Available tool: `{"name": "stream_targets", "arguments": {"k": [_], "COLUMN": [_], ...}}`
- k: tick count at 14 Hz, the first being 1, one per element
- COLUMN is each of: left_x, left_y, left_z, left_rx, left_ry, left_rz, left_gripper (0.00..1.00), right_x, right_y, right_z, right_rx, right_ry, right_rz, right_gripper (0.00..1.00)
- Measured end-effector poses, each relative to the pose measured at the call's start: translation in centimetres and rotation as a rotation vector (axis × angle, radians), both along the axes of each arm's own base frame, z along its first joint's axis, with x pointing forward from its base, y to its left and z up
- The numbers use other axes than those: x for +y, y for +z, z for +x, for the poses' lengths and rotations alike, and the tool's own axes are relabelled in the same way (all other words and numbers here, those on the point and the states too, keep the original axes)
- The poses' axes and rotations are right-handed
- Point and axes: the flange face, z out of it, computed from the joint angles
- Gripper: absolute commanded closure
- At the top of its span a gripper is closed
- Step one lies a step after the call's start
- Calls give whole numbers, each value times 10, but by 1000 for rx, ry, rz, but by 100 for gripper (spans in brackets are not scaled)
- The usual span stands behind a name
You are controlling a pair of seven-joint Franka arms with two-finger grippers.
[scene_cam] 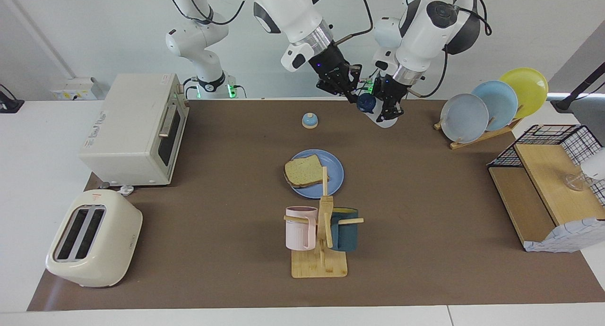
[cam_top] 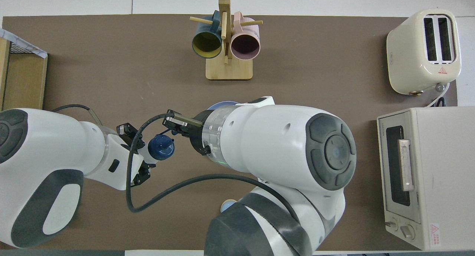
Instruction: Put bread on plate and add seasoning
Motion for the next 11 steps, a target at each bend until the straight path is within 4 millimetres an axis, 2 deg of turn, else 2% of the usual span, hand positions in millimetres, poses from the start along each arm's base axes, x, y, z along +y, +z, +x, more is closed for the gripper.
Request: {"name": "stream_targets", "arguments": {"k": [2, 5, 7, 9, 11], "left_x": [0, 0, -2, -3, -9], "left_y": [1, 1, 1, 1, 2], "left_z": [0, -1, -2, -2, -5], "left_rx": [-2, -1, -1, -1, -3], "left_ry": [0, -2, -5, -6, 3], "left_rz": [-1, -1, 0, 0, 4], "left_gripper": [100, 100, 100, 100, 100], "right_x": [0, -5, -22, -58, -111], "right_y": [-1, -7, -15, -27, -38], "right_z": [0, 3, 16, 38, 62], "right_rx": [6, 14, -2, -29, -18], "right_ry": [-5, -13, -19, 17, 69], "right_rz": [3, -6, -36, -110, -189], "right_gripper": [1, 0, 0, 0, 0]}}
